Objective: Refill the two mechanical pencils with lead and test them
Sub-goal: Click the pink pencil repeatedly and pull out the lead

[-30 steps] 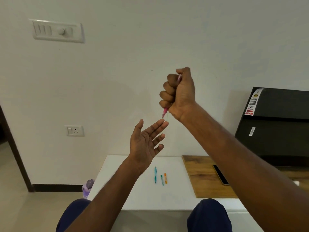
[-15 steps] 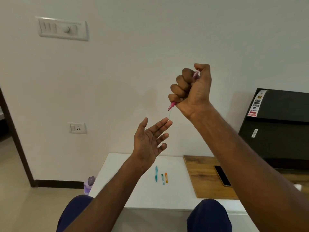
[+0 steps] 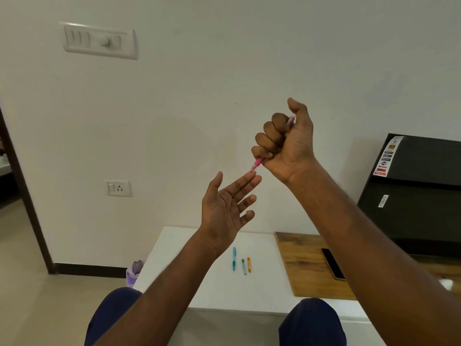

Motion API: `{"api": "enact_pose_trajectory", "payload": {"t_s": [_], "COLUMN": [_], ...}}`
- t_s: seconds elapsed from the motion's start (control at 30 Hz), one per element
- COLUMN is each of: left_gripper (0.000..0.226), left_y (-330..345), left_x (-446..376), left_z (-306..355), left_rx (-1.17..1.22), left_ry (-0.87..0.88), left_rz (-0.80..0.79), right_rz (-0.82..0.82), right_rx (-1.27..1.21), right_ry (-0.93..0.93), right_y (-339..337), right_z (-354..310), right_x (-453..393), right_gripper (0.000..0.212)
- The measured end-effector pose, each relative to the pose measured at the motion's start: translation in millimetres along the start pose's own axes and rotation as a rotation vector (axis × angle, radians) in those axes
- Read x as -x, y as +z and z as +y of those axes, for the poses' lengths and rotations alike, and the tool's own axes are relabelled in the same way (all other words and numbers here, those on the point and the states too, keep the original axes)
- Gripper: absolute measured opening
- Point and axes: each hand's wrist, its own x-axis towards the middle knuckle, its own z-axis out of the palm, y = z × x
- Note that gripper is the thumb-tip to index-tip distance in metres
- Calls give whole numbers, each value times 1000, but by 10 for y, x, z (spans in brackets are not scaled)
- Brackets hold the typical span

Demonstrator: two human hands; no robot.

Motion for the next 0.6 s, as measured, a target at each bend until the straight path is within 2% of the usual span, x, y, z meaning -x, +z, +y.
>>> {"api": "enact_pose_trajectory", "payload": {"t_s": [0.27,0.47,0.6], "left_gripper": [69,67,66], "left_y": [-7,20,34], "left_x": [10,24,35], "left_z": [-53,-43,-47], "left_rx": [0,-3,5], "left_ry": [-16,-13,-18], "left_rz": [26,43,51], "right_rz": [41,-49,71], "right_rx": [48,-38,59], "right_ry": [-57,-70,-84], "right_y": [36,15,6], "right_z": [-25,-111,-3], "right_x": [33,37,51], "right_gripper": [49,55,51]}}
